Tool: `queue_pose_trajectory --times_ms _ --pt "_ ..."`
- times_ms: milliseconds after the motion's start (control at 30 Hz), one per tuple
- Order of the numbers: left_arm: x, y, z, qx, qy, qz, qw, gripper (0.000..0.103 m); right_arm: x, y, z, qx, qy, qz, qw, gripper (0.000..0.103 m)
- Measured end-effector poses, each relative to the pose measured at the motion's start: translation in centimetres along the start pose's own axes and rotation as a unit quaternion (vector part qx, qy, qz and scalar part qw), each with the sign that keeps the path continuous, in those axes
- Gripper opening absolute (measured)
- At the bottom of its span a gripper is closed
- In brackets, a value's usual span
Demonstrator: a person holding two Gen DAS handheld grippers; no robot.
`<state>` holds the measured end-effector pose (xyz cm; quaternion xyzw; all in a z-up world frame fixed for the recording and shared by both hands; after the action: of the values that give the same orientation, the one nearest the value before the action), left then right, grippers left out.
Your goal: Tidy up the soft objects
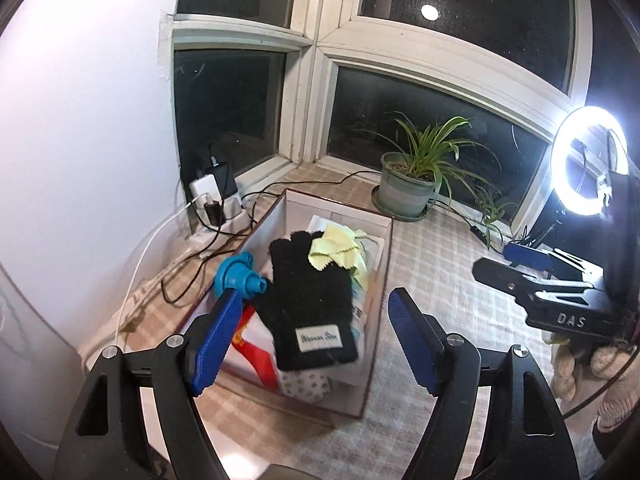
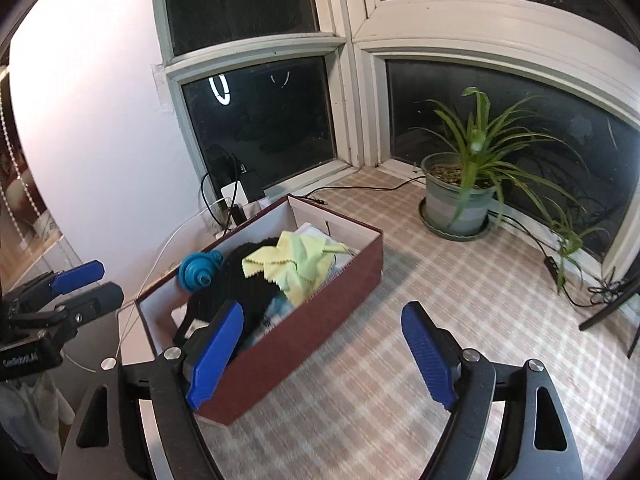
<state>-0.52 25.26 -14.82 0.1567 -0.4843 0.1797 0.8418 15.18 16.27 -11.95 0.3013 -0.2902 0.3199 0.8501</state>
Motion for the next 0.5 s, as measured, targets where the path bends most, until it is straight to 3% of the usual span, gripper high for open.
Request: queue_pose_trajectory --times_ms 500 --pt "-2.2 -5.7 5.4 0.037 -0.007 0.022 0.9991 0.076 -4.6 -3.1 8.9 0.011 -0.014 0.011 1.0 0.084"
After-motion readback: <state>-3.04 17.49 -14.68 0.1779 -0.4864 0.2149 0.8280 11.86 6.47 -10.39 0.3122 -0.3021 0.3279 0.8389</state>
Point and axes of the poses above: each gripper's, at about its wrist camera, not at the fingertips, and z roughly against the way its jaws point, y to its left, x to its top, the point moved 9 cm from there along -z, roughly the way its jaws point, and after that the axes turned 12 degrees about -z, right-handed, at the moved point
